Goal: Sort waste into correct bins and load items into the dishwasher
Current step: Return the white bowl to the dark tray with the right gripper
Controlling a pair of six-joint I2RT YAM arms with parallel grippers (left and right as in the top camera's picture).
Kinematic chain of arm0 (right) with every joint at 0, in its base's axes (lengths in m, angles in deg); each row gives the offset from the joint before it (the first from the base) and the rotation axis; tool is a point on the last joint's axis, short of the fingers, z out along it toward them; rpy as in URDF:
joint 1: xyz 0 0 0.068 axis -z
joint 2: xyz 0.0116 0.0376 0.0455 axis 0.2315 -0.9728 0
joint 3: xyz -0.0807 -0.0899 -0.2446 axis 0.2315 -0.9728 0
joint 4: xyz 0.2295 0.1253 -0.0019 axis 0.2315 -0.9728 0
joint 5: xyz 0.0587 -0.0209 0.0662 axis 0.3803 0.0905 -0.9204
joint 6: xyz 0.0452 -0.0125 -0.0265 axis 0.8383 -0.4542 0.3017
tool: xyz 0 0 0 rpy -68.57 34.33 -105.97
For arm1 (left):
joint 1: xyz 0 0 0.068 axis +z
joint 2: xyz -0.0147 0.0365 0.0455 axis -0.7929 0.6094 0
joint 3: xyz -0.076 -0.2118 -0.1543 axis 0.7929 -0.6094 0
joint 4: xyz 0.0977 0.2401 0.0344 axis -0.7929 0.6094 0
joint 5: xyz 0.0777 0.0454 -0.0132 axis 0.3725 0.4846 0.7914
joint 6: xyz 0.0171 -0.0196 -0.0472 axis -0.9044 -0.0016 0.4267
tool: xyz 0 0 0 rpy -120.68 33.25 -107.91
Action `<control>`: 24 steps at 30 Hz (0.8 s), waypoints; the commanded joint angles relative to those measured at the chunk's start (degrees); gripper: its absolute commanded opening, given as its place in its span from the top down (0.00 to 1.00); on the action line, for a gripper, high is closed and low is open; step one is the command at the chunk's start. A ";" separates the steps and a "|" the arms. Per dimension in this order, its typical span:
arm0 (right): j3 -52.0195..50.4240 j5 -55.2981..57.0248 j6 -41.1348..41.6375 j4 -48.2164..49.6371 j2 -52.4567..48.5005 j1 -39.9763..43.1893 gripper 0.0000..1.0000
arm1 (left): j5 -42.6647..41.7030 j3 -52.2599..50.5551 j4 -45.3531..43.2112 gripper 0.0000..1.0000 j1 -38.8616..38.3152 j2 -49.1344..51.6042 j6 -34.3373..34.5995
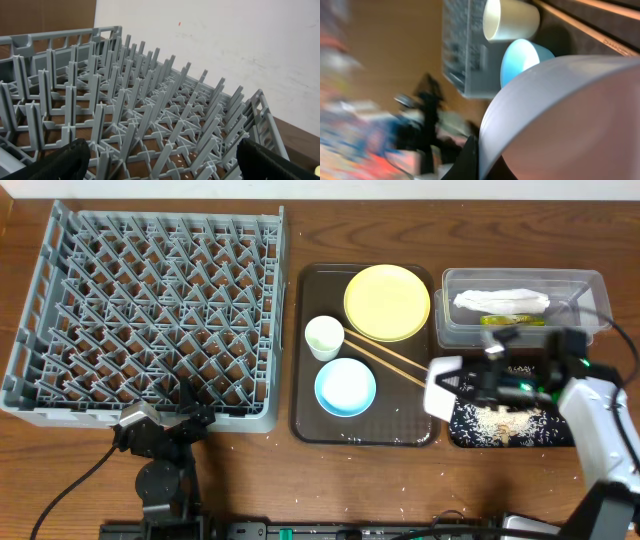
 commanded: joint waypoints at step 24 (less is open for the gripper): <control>9.07 63.80 17.14 4.68 -12.00 -48.30 0.99 | -0.09 -1.62 1.31 0.06 0.17 -0.35 -0.96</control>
